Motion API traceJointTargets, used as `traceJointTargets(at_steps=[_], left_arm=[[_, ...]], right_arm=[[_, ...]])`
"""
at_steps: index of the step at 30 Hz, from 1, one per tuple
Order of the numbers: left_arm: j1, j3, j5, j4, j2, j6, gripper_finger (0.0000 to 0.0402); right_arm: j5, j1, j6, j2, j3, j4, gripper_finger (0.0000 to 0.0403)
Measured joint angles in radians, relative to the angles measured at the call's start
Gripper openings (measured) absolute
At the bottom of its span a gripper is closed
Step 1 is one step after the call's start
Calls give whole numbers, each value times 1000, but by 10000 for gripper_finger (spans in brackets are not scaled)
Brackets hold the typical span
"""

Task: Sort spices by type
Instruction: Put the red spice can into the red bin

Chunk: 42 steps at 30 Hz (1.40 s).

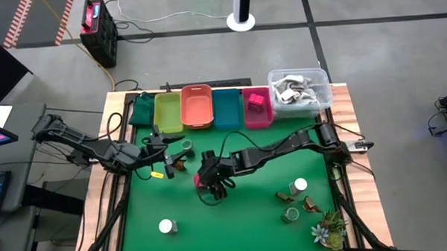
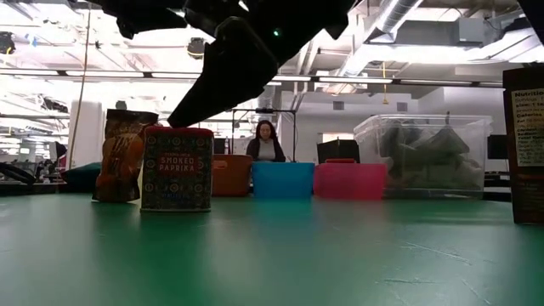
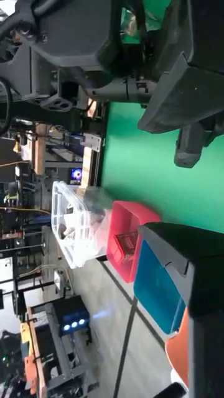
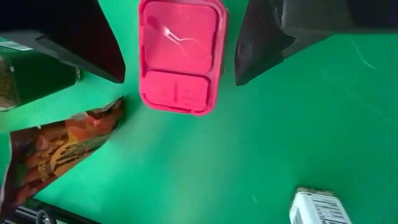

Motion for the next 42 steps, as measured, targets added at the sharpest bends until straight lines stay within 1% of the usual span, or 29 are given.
traceJointTargets(at_steps=[3, 6, 9, 11, 13, 15, 21, 22, 26, 29, 33, 35, 38, 42], left_arm=[[0, 0, 0, -11, 0, 0, 233], [0, 0, -2, -30, 0, 4, 233], [0, 0, -28, -78, 0, 17, 233], [0, 0, -68, -127, 0, 7, 233], [0, 0, -97, -167, -1, -17, 233], [0, 0, -109, -190, -1, -29, 233], [0, 1, -112, -201, -16, -40, 233], [0, 1, -112, -204, -17, -42, 233], [0, 1, -112, -223, -22, -66, 233], [0, 1, -111, -282, -22, -93, 233], [0, 1, -112, -334, -21, -127, 233], [0, 1, -111, -334, -22, -127, 233], [0, 1, -111, -334, -21, -127, 233], [0, 1, -111, -332, -21, -122, 233]], right_arm=[[-2, -11, 17, 2, 0, 0, 351], [-28, -19, 34, 19, 2, -9, 365], [-35, -19, 38, 44, 2, 1, 368], [-35, -19, 49, 47, -1, -21, 362], [-35, -18, 52, 61, 1, -1, 347], [-35, -18, 49, 63, 2, -18, 322], [-22, -26, 37, 44, 0, -44, 232], [-22, -28, 30, 31, 0, -47, 226], [-12, -47, 20, -28, 1, -118, 226], [84, -61, 25, -85, 0, -251, 226], [297, -67, 19, -186, -17, -410, 226], [354, -78, 20, -257, -71, -412, 226], [390, -116, 55, -381, -193, -373, 228], [485, -192, 87, -533, -393, -225, 230]])
